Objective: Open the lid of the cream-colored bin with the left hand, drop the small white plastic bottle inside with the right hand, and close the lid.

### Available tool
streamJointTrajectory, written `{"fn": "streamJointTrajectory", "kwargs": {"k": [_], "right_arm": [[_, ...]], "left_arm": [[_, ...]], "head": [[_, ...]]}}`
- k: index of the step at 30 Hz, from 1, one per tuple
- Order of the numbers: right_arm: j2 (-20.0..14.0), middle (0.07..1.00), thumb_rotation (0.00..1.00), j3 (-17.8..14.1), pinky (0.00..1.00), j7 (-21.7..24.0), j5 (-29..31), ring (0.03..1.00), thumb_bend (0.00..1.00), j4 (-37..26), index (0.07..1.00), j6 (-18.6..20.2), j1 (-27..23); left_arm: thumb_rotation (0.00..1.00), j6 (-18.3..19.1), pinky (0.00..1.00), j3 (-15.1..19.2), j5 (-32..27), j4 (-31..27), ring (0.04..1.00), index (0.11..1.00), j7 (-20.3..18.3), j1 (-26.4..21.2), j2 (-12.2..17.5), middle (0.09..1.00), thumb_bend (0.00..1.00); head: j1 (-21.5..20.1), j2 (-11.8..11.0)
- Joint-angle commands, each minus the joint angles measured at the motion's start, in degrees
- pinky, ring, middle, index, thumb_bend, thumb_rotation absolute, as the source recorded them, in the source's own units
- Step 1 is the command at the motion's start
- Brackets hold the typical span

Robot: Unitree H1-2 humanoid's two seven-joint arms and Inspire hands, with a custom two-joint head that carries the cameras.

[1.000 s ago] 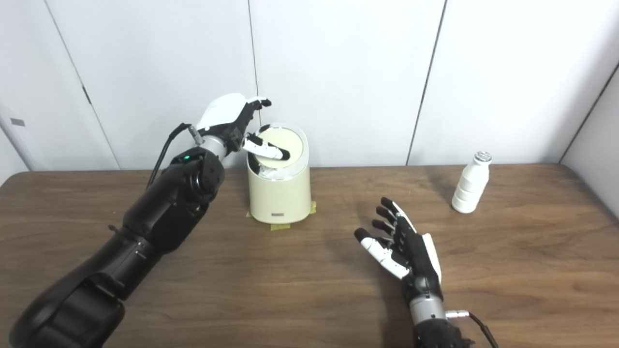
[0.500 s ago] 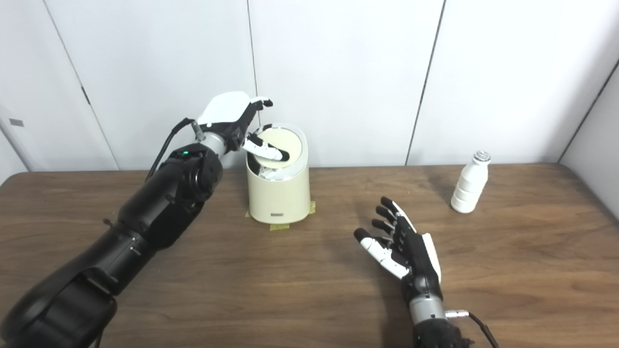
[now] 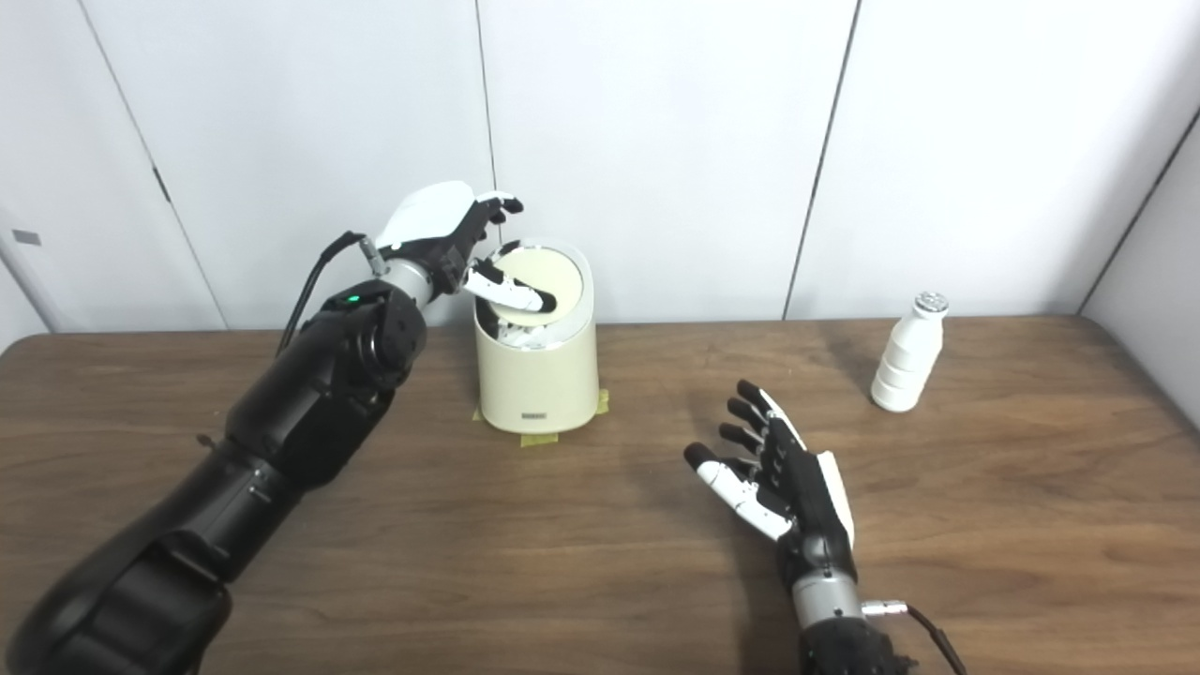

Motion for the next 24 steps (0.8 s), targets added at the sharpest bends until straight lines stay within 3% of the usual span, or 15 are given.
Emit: {"fn": "streamJointTrajectory", "kwargs": {"k": [1, 6, 12, 19, 24], "right_arm": [[-0.08, 0.871, 0.39, -0.31, 0.65, -0.01, 0.23, 0.815, 0.6, -1.8, 0.881, -2.53, -2.01], [-0.44, 0.861, 0.39, -0.03, 0.64, -0.37, -1.25, 0.8, 0.59, -1.81, 0.877, -2.16, -2.05], [-0.37, 0.86, 0.38, -0.16, 0.64, -0.18, -1.09, 0.797, 0.59, -1.82, 0.88, -1.81, -2.17], [-0.17, 0.853, 0.38, -0.05, 0.64, -0.16, -1.12, 0.793, 0.58, -2.5, 0.875, -1.43, -2.0], [-0.13, 0.853, 0.36, -0.04, 0.64, -0.11, -1.09, 0.792, 0.58, -2.65, 0.876, -1.2, -1.96]], "left_arm": [[0.0, 0.86, 0.6, 1.42, -0.8, -2.28, 0.698, 0.858, -0.94, -1.68, 0.46, 0.819, 0.85], [0.0, 2.86, 0.6, 3.79, -2.54, -5.88, 0.751, 0.845, -2.59, -2.34, 0.06, 0.821, 0.79], [0.03, 2.72, 0.57, 5.02, -2.39, -9.0, 0.727, 0.814, -2.13, -2.33, -0.06, 0.801, 0.72], [0.0, 2.61, 0.6, 4.2, -0.87, -9.95, 0.748, 0.814, -2.45, -2.28, 0.28, 0.813, 0.75], [0.0, 2.26, 0.57, 3.95, 0.14, -9.31, 0.728, 0.819, -1.9, -2.26, 0.08, 0.816, 0.77]], "head": [[-0.08, -0.04], [-0.01, 0.11], [-0.01, 0.14], [0.0, 0.29], [-0.04, 0.39]]}}
